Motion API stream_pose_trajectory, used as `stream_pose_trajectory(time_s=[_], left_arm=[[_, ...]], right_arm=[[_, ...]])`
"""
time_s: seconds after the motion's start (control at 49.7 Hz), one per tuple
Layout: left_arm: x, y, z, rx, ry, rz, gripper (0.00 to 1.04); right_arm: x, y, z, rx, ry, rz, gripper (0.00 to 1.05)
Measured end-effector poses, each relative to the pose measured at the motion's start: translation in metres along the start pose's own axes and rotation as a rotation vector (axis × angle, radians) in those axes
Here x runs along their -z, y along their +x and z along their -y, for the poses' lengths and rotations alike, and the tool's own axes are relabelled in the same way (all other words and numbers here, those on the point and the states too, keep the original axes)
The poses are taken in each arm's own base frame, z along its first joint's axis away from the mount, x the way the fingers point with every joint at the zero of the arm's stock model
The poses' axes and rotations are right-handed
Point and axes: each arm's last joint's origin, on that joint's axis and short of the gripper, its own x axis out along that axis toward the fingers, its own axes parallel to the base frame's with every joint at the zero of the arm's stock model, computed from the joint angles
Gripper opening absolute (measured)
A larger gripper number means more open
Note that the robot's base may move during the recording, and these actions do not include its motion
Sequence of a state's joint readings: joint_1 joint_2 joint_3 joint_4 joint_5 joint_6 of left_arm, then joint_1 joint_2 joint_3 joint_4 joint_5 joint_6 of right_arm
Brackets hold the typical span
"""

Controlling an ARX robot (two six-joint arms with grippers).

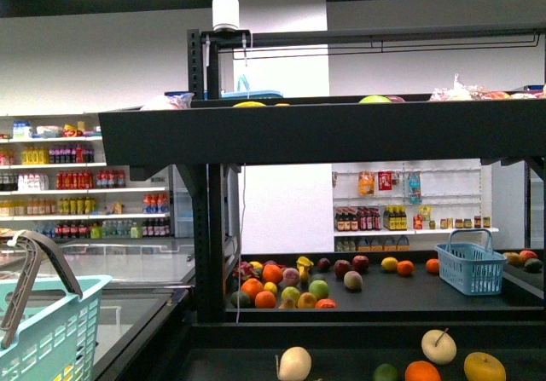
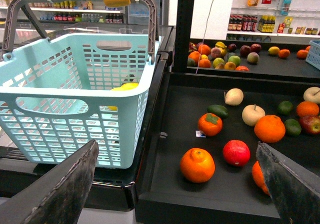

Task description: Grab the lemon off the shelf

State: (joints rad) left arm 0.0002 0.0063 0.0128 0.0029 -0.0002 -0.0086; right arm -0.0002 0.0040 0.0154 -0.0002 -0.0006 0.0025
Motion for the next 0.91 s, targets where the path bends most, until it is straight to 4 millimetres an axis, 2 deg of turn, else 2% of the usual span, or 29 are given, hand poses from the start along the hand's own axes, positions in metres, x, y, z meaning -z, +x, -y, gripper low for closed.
stream_pose_trajectory(time_s=[0.905], left_arm=[[0.0000,0.0000,0.0000,0.000,0.000,0.000,0.97]], right_arm=[[0.0000,0.0000,0.0000,0.000,0.000,0.000,0.97]])
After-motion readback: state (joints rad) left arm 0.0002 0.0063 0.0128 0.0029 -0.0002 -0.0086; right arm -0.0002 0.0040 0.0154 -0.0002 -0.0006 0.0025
